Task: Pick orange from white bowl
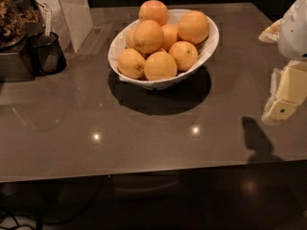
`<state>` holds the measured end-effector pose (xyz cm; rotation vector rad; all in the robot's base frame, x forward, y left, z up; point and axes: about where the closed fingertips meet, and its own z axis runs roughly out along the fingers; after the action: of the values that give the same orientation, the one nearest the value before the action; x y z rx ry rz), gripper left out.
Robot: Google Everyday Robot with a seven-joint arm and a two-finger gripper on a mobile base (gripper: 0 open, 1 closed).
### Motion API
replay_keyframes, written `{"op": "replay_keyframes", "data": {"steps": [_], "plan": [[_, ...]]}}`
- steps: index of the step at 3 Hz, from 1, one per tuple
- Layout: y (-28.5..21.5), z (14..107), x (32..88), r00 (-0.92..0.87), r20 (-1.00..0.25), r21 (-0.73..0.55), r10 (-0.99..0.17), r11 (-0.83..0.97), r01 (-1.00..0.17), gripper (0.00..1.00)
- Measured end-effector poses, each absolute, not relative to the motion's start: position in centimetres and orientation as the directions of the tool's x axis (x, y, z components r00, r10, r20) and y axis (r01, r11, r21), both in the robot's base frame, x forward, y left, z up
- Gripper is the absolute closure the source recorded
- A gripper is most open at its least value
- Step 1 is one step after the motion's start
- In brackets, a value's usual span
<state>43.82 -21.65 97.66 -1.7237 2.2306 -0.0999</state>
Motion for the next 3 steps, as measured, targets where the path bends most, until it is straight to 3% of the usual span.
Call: {"op": "replay_keyframes", "data": {"steps": [2,3], "plan": [[-20.5,98.4,46.2,-0.134,-0.251,-0.245,-0.959,0.197,-0.949,0.00],[-17.0,99.9,49.9,0.022,-0.359,-0.243,-0.933,0.071,-0.967,0.00]]}}
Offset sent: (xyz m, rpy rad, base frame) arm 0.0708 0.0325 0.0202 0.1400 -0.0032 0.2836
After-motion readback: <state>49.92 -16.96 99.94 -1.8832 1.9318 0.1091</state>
